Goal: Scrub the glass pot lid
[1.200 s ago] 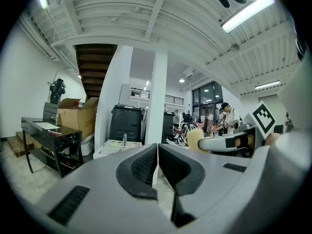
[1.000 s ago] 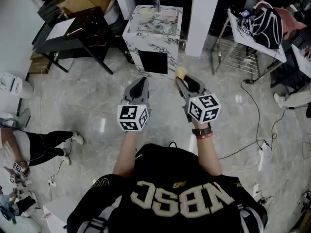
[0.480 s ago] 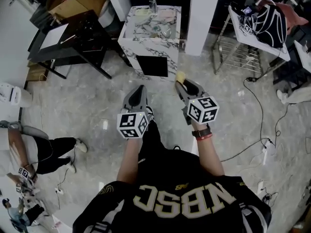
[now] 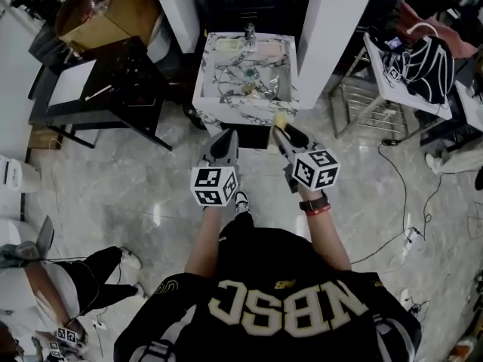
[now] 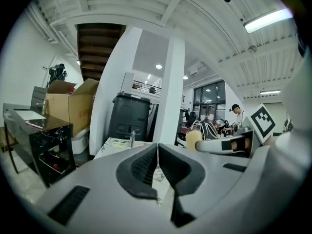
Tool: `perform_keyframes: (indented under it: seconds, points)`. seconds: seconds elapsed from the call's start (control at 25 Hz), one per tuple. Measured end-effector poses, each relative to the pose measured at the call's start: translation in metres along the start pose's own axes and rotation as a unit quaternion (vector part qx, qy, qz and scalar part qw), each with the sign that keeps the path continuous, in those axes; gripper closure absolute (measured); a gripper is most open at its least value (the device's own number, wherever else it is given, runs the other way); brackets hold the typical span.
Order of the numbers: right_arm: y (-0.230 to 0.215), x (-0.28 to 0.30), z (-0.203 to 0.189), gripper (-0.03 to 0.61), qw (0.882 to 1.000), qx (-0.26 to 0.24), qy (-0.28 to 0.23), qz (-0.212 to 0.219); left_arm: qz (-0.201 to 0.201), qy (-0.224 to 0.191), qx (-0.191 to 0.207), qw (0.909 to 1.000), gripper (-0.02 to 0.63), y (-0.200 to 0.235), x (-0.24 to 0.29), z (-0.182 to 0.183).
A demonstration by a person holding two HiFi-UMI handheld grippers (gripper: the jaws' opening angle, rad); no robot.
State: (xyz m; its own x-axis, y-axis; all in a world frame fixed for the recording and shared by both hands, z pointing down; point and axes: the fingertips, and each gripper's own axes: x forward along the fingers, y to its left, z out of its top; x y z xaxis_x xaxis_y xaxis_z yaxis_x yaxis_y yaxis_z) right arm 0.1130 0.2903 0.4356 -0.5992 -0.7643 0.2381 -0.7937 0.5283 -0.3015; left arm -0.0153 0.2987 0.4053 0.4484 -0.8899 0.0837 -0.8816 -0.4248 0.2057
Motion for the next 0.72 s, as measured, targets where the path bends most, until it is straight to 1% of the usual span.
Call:
perform_keyframes:
  seconds: [0.16, 0.28, 0.48, 0.56, 0.72]
  points:
    - [-0.006, 0.055, 0.008, 0.454, 1.0, 0.001, 0.014, -0.01, -0.01, 0.011, -0.011, 0.9998, 0.594, 0.051, 0.03, 0.002]
    - [-0.007, 0.082, 0.012, 0.454, 1.0, -0.002, 0.023, -0.011, -0.014, 0.022, -0.019, 0.9995, 0.594, 0.076, 0.05, -0.003]
    - [-0.017, 0.115, 0.011, 0.453, 0.999, 0.003, 0.044, -0.015, -0.012, 0.05, -0.026, 0.9984, 0.592, 0.103, 0.083, -0.015]
    - [-0.027, 0.127, 0.013, 0.453, 0.999, 0.005, 0.049, -0.014, -0.006, 0.056, -0.026, 0.9981, 0.592, 0.111, 0.1, -0.016]
    - [-0.053, 0.156, 0.019, 0.453, 0.998, 0.017, 0.057, -0.007, -0.007, 0.068, -0.028, 0.9972, 0.592, 0.126, 0.135, -0.018]
